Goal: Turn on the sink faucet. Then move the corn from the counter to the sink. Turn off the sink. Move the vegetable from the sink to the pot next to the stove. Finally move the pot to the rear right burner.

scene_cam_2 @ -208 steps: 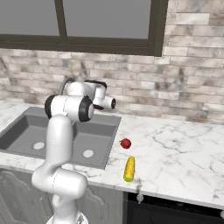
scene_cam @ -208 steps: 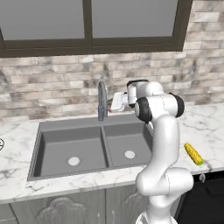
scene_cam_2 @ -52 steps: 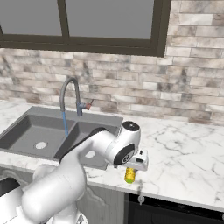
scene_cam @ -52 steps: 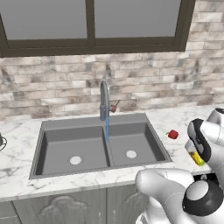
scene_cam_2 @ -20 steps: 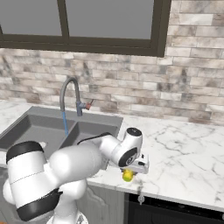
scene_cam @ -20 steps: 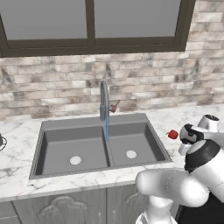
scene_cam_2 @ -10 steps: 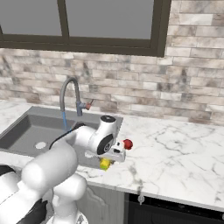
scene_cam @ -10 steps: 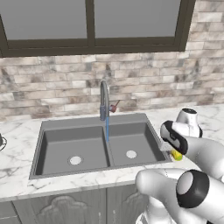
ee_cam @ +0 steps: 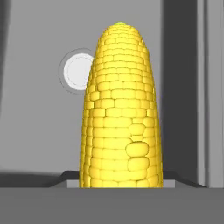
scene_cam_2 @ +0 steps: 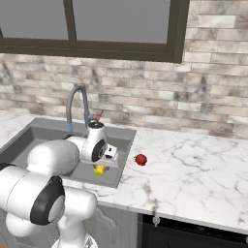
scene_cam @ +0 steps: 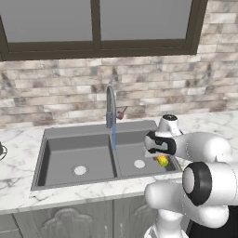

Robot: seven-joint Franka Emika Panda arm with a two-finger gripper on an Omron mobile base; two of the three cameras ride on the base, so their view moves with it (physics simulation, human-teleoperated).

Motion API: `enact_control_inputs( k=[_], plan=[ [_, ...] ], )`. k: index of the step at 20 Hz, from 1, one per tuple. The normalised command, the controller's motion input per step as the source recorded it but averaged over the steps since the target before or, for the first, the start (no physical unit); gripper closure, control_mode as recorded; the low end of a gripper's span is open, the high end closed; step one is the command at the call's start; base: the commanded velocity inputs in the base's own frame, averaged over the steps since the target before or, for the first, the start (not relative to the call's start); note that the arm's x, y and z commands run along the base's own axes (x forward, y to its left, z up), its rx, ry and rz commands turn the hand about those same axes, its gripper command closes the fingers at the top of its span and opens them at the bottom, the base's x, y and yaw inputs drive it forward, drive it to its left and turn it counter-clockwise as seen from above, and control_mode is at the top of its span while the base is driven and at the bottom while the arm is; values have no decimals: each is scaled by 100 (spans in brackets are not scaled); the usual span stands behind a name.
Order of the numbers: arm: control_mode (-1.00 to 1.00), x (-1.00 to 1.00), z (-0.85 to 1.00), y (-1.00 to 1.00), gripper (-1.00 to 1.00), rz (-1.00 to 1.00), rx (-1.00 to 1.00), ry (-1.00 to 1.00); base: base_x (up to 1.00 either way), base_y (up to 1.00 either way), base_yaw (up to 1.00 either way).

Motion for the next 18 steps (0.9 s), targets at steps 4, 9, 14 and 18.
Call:
enact_control_inputs(
  k=[4,9,14,18],
  plan=[
    [-100,88,0,39,100,6,0,11,0,0,0],
    [-100,58,-21,12,100,1,0,1,0,0,0],
    [-100,46,-42,0,100,0,1,0,0,0,0],
    [-100,35,-42,0,100,0,1,0,0,0,0]
  ],
)
